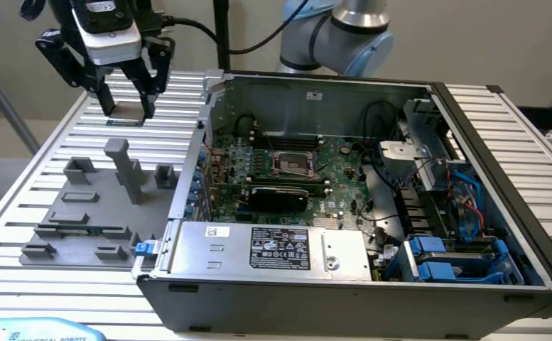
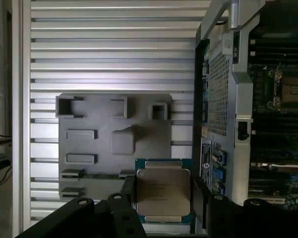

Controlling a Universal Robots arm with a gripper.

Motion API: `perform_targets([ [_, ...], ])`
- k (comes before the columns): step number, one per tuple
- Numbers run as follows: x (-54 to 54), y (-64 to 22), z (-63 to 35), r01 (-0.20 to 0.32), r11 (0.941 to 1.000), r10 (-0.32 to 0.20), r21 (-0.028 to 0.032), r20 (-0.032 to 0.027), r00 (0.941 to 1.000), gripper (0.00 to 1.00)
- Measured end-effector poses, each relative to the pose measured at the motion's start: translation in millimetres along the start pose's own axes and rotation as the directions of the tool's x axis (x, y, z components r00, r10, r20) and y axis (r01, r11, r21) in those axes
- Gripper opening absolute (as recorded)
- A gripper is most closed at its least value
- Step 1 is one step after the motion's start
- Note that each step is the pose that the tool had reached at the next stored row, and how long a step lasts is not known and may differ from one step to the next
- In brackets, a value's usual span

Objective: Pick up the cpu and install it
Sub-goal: 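Pick up the cpu and move it towards the insertion slot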

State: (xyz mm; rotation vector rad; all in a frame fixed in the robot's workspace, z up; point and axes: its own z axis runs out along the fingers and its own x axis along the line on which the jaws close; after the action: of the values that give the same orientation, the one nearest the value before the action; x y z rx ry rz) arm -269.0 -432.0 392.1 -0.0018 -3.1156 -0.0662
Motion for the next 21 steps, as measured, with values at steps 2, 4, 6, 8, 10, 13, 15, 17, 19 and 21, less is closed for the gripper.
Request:
perform_targets([
  [2, -9.1, 0.0, -0.3, 0.0, 1.0, 0.0, -0.0005, -0.0003, 1.0, 0.55],
  [4, -18.1, 0.1, -0.5, 0.0, 1.0, 0.0, -0.0013, -0.0004, 1.0, 0.55],
  [6, -27.1, 0.2, -0.7, 0.0, 1.0, 0.0, -0.0021, -0.0006, 1.0, 0.55],
  [8, -36.5, 0.3, -1.0, 0.0, 1.0, 0.0, -0.0029, -0.001, 1.0, 0.55],
  [10, -45.5, 0.3, -1.1, 0.0, 1.0, 0.0, -0.004, -0.0013, 1.0, 0.55],
  [13, -59.0, 0.4, -1.5, 0.0, 1.0, 0.0, -0.0053, -0.0018, 1.0, 0.55],
  [15, -68.4, 0.5, -1.8, 0.0, 1.0, 0.0, -0.0064, -0.0023, 1.0, 0.55],
  [17, -77.3, 0.7, -1.9, 0.0, 1.0, 0.0, -0.0076, -0.0025, 1.0, 0.55],
  [19, -86.4, 1.0, -2.2, 0.0, 1.0, 0.0, -0.0085, -0.0029, 1.0, 0.55],
  [21, -95.6, 1.5, -2.3, 0.0, 1.0, 0.0, -0.0094, -0.0031, 1.0, 0.55],
])
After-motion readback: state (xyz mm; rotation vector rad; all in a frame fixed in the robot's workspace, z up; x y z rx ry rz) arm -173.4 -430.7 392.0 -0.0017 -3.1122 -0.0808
